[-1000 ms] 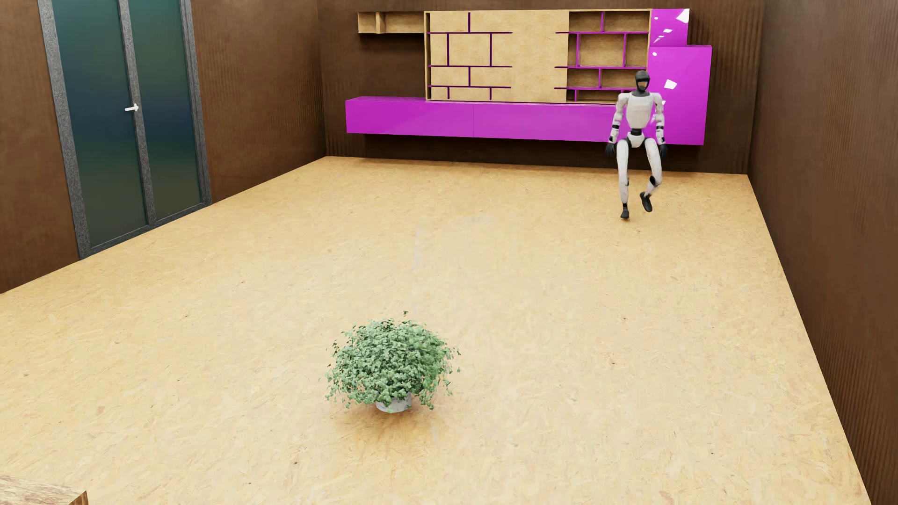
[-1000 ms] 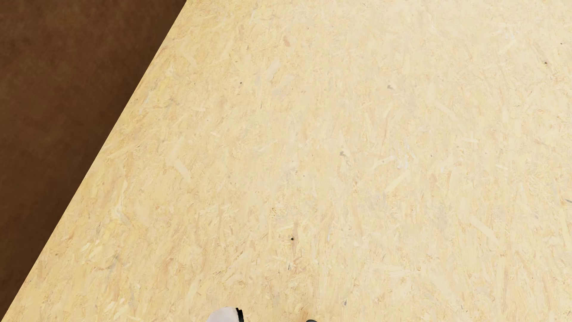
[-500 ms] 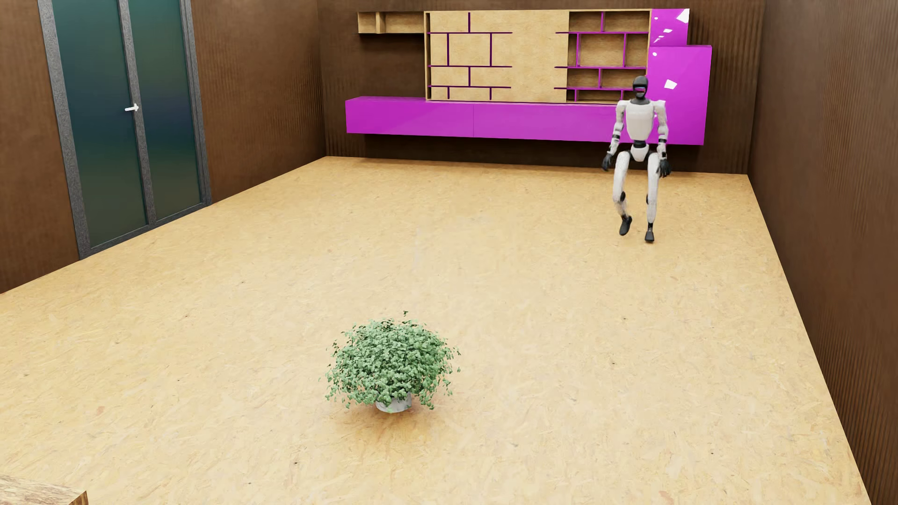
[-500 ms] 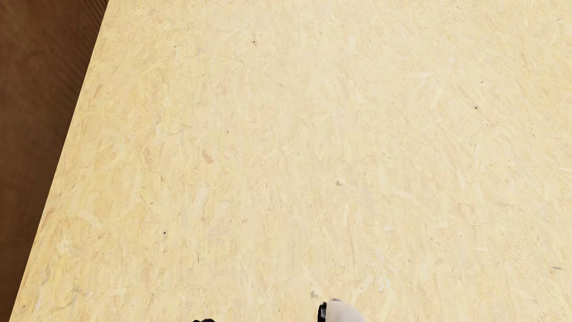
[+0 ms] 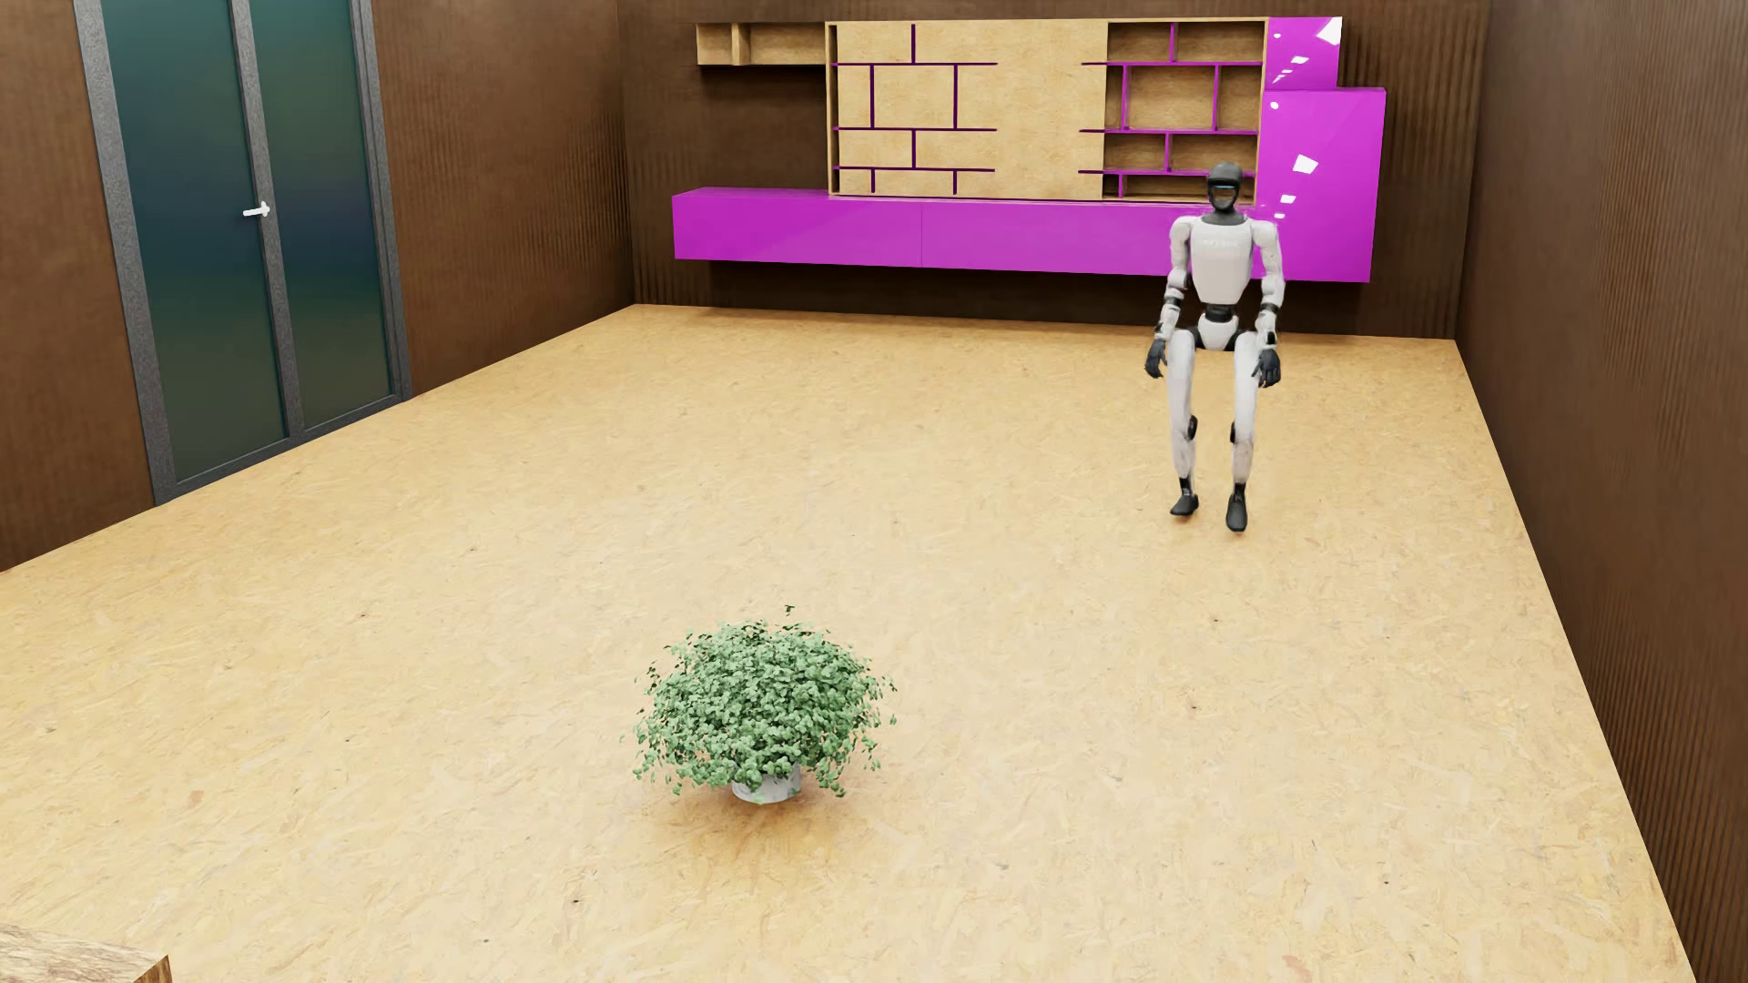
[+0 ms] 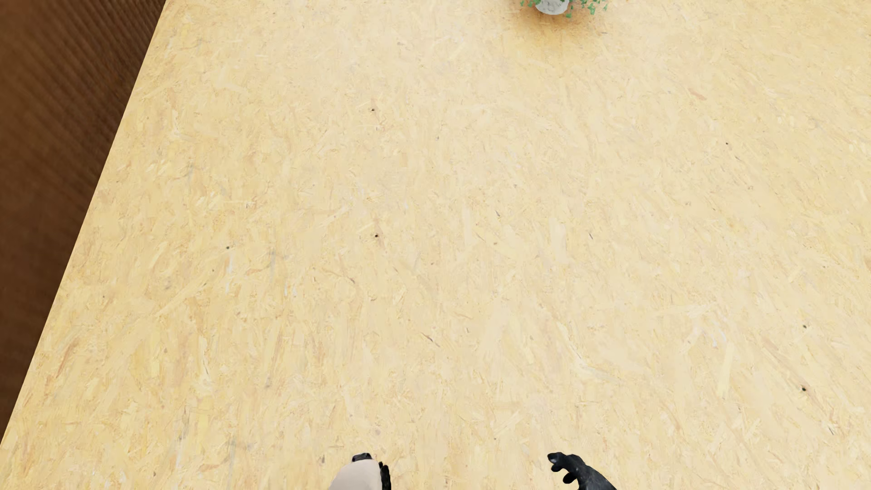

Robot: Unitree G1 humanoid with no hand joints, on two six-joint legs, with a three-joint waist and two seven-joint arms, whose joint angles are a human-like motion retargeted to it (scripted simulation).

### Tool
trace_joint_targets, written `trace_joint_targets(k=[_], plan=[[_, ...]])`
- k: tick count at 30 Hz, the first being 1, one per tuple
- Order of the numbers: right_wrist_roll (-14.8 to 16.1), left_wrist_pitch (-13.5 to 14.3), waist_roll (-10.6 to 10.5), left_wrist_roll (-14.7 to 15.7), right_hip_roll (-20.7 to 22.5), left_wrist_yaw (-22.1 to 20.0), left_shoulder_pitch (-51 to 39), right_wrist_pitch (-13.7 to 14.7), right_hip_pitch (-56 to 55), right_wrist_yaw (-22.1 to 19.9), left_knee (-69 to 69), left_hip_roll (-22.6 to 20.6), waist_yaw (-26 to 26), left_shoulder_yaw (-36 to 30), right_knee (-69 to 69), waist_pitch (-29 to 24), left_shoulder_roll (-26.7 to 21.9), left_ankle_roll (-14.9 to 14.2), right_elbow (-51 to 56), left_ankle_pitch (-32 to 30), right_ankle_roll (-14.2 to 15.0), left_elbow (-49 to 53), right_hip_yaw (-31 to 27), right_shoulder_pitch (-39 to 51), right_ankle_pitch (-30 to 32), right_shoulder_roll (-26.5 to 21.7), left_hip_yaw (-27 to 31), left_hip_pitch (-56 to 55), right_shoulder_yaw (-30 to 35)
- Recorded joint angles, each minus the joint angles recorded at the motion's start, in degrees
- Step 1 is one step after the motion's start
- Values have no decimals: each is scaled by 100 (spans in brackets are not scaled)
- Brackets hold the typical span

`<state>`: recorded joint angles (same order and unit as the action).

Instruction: Approach the plant

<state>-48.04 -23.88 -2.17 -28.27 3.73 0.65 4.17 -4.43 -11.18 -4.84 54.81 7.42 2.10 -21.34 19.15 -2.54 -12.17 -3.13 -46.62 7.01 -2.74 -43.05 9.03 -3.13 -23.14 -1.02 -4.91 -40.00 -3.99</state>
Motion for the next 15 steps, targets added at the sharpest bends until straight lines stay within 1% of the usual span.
trace_joint_targets(k=[1,2,3,4,5,6,7,8,9,10,11,12,13,14,15], plan=[[-134,85,44,-211,36,758,257,407,331,271,-1151,-5,-138,-304,4,86,-160,-36,371,-113,21,-184,-92,441,-233,-71,57,-399,442],[-144,171,69,-352,30,1199,645,857,674,340,-2418,71,-275,-241,18,141,-289,-41,875,-261,60,-112,-199,868,-472,-158,228,-681,883],[69,146,69,-417,9,1025,1162,1282,1055,212,-3611,290,-393,227,66,168,-278,-14,1408,-202,139,129,-399,1210,-609,-211,256,-787,1241],[498,79,58,-412,-100,358,1713,1634,1431,63,-4192,538,-504,883,204,172,-66,-207,1903,65,236,383,-584,1350,-615,-286,46,-769,1518],[966,36,57,-341,-304,-350,2148,1827,1652,96,-3861,676,-608,1443,670,167,280,-1,2373,193,242,507,-729,1259,-215,-507,-322,-660,1786],[1265,-20,97,-261,-623,-704,2371,1820,1572,369,-3082,626,-694,1719,1560,146,632,466,2866,-217,74,449,-784,978,912,-919,-476,-584,2028],[1341,-68,166,-257,-1102,-580,2402,1671,1177,750,-2439,524,-728,1687,2913,117,801,667,3346,-577,657,254,-653,542,2488,-1321,-627,-423,2135],[1361,-64,274,-386,-1697,-112,2227,1410,518,962,-1920,317,-669,1399,4288,76,778,672,3659,-154,562,16,-465,35,3121,-1580,-774,-138,2107],[1358,33,390,-595,-1799,388,1894,1056,-256,892,-1753,11,-540,1012,5282,36,619,604,3646,339,63,-190,-503,-454,2533,-1572,-847,273,1944],[1373,130,465,-833,-1684,687,1422,611,-1005,589,-1957,-296,-404,620,5632,24,411,509,3218,722,-27,-340,-424,-787,2089,-1338,-838,842,1702],[1402,214,487,-1162,-1402,729,941,135,-1664,198,-2333,-565,-283,241,5372,50,233,435,2514,1010,-43,-417,-286,-1022,1550,-1003,-745,1478,1319],[1441,281,465,-1458,-1158,667,413,-374,-2208,-225,-2674,-800,-175,-187,4683,103,54,443,1716,1246,121,-374,-167,-1133,1170,-659,-605,2078,782],[1570,435,417,-1683,-993,606,-128,-784,-2684,-651,-2909,-983,-60,-508,3734,165,-149,538,1094,1467,331,-192,-83,-1240,1104,-389,-457,2617,150],[1817,593,357,-1822,-845,531,-642,-933,-3023,-985,-3025,-1103,71,-743,2498,216,-301,637,738,1722,503,161,-144,-1420,1137,-184,-334,3100,-498],[2125,752,295,-1900,-738,434,-1139,-819,-3214,-1088,-3174,-1112,199,-917,1006,240,-445,628,652,1900,638,654,-344,-1710,1401,-11,-119,3597,-981]])
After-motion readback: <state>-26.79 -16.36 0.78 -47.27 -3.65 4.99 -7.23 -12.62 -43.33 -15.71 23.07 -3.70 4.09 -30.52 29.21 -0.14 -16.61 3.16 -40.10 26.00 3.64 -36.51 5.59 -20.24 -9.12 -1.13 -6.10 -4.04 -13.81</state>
